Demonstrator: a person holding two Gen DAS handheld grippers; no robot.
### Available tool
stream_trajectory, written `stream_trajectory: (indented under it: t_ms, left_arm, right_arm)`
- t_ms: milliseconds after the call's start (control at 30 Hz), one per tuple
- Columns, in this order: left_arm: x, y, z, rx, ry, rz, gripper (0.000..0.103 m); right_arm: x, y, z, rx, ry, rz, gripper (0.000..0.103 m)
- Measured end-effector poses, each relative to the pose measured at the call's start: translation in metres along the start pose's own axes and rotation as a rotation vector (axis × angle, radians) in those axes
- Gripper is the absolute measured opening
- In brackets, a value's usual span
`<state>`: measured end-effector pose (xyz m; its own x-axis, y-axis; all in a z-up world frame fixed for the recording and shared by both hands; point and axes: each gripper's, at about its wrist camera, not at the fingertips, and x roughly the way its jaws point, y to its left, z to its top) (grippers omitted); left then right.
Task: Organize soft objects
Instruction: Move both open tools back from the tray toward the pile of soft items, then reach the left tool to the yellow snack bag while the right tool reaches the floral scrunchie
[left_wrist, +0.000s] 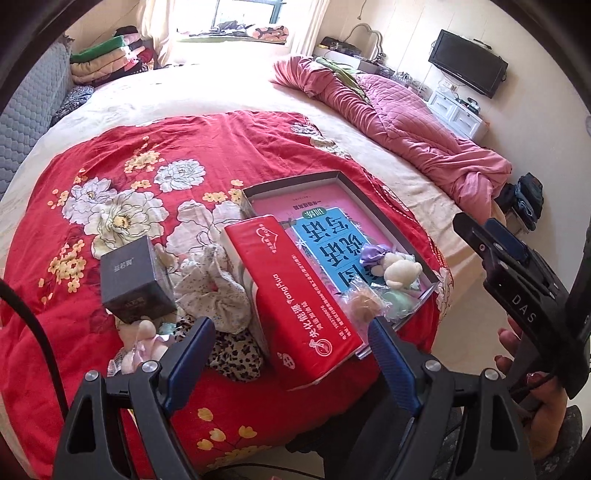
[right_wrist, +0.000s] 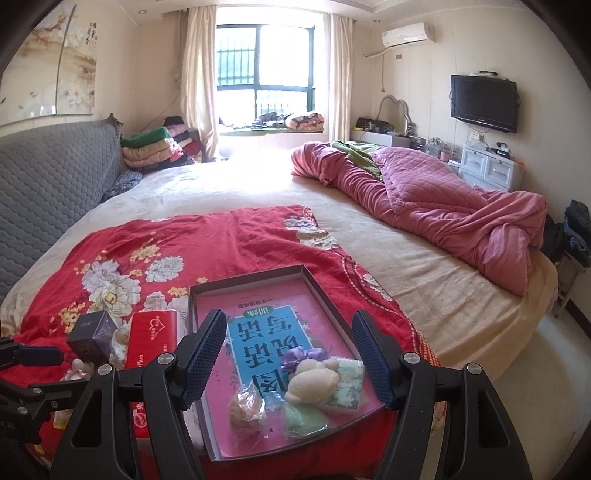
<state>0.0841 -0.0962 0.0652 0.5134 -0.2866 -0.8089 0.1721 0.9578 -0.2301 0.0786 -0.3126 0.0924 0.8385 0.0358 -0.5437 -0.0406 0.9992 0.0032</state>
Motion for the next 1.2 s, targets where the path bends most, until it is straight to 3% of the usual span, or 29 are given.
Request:
stream_trajectory:
  t_ms: [800, 1200]
  left_arm:
    - [-0.072, 0.093, -0.003, -0.166, -0.104, 0.114, 0.084]
    - [-0.08, 0.125, -0.02, -0.221, -0.089, 0.141, 0.084]
  right_arm:
    - [-0.033, 0.073, 0.013, -0.158, -0.049, 0.134, 0.072]
    - [-0.044, 0.111, 0.006, -0.263, -0.051, 0.211, 0.072]
